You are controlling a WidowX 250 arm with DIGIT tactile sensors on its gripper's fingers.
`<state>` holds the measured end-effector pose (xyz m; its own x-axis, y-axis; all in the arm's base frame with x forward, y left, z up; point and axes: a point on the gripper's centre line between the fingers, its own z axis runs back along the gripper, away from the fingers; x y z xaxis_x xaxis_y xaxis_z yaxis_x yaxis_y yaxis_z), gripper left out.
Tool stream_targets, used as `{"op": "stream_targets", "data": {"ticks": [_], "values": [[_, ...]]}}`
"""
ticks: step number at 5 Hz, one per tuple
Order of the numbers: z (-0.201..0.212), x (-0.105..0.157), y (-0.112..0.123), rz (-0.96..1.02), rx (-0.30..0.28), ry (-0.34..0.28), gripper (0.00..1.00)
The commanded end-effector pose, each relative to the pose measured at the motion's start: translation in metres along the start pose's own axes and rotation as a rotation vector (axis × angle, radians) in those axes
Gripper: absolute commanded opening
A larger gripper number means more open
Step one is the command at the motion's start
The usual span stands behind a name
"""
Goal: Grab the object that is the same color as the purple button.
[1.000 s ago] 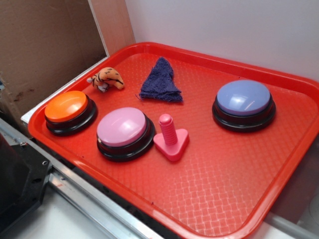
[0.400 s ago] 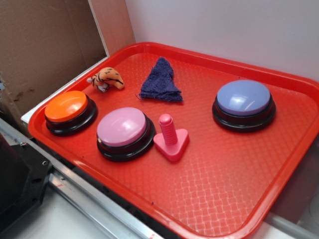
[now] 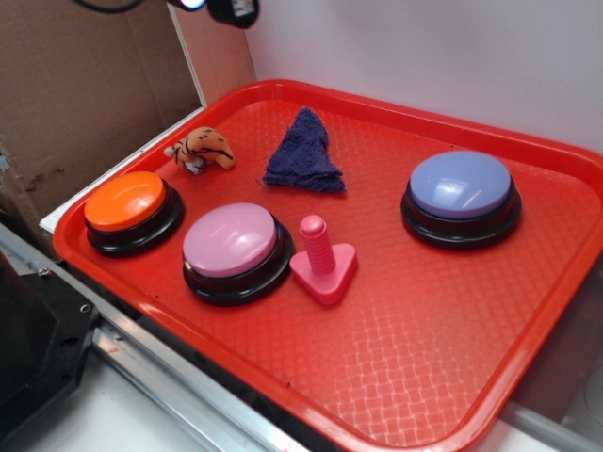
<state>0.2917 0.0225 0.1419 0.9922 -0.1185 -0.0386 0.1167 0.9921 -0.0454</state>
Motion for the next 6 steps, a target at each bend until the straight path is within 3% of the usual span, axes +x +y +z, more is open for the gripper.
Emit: {"op": "stream_targets", "data": {"ticks": [1,2,3,6], "values": [[-0.041,0.037,0.020,-0.015,0.058,0.025,1.00],[-0.065,0.037,0.025,0.020,0.058,0.029,1.00],[-0.093,0.047,0.020,-0.022,0.021,0.024,1.00],[-0.130,0.071,0.011,-0.095,-0.071,0.098,1.00]]}}
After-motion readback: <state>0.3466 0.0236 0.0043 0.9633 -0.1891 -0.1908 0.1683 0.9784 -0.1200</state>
